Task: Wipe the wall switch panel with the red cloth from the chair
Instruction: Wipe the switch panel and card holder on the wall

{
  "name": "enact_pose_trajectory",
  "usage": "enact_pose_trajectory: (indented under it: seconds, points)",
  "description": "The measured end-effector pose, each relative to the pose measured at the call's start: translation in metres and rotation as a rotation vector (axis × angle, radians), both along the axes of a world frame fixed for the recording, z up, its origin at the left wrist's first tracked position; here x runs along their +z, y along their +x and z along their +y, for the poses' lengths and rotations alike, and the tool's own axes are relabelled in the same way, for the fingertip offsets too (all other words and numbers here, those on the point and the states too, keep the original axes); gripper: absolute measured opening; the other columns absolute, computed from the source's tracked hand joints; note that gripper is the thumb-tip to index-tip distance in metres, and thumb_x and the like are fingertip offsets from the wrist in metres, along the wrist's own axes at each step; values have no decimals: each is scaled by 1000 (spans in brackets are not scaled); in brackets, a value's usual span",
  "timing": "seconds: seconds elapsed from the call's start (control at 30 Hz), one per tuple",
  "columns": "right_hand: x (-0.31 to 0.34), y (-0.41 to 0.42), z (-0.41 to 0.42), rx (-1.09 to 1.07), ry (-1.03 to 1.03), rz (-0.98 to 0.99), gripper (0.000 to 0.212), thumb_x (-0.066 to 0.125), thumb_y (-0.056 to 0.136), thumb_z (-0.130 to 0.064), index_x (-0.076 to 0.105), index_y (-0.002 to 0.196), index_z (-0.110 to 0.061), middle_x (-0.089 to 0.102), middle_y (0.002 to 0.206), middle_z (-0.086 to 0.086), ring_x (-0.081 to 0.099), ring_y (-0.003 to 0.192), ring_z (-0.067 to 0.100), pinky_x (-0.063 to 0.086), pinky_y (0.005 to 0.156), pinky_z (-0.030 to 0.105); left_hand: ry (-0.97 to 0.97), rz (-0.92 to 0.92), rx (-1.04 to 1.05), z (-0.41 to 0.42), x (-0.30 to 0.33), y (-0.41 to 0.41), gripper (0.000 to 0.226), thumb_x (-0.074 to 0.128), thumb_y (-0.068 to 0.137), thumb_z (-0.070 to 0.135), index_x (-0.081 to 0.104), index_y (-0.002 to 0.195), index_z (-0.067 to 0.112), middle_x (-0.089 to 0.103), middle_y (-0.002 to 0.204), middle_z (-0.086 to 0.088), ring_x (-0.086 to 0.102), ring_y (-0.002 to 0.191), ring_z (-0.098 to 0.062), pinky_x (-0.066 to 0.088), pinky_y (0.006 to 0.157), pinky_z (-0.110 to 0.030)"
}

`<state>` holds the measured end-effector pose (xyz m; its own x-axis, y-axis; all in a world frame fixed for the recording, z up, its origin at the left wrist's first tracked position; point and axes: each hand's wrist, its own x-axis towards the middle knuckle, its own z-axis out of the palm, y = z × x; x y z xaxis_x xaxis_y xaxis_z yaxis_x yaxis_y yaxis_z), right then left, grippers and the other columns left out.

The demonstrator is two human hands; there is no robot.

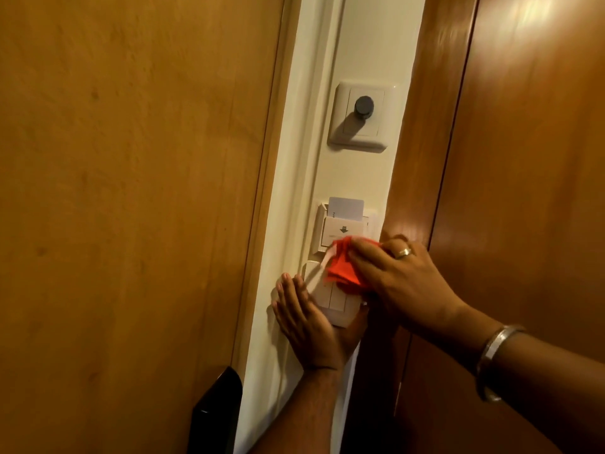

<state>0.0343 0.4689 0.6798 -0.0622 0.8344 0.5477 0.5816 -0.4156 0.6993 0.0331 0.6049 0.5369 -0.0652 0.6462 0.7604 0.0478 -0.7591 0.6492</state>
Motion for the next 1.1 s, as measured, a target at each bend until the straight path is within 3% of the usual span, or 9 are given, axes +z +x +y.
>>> enact_pose_trajectory:
  seconds: [0.07,0.2,0.4,0.53,0.73,0.93,1.1]
  points:
    - [2,4,-7,34,-42,-9,66,68,75,-33,46,134,-17,44,143,12,55,98,35,48,74,48,1,-2,-4,0,0,1,119,50,67,89,23,152,9,24,161,-14,16,151,-28,18,122,-54]
    - [18,5,2,37,162,73,66,72,73,-38,49,131,-16,47,139,12,54,95,37,46,74,47,-7,8,0,0,0,0,122,51,65,90,23,152,10,24,161,-14,17,151,-29,20,121,-55]
    - [0,15,-8,71,54,-8,70,75,68,-32,50,132,-18,54,135,8,57,102,34,47,73,46,16,-20,18,1,-2,2,122,53,65,89,25,151,7,25,161,-15,18,151,-30,20,121,-56]
    - [34,19,3,29,294,115,68,74,72,-36,48,133,-20,53,136,6,54,106,36,43,76,45,22,18,52,1,-2,3,128,57,61,90,24,152,8,25,161,-14,17,151,-30,18,122,-53]
    - [2,26,-14,70,76,22,70,78,68,-31,50,132,-20,54,136,6,56,106,33,46,77,45,15,2,58,1,-2,4,126,58,62,89,24,152,8,24,161,-14,16,152,-29,15,123,-51]
    - [26,16,1,63,243,95,66,73,73,-37,48,133,-21,52,138,4,52,109,34,41,78,44,24,7,69,1,-3,3,127,58,61,89,25,151,6,26,161,-16,18,151,-31,19,122,-54]
    - [-8,16,-15,25,43,37,68,76,69,-34,52,131,-19,55,135,6,58,103,33,47,74,43,28,-17,44,-1,-1,0,123,62,63,84,26,151,6,26,160,-16,18,151,-30,18,122,-54]
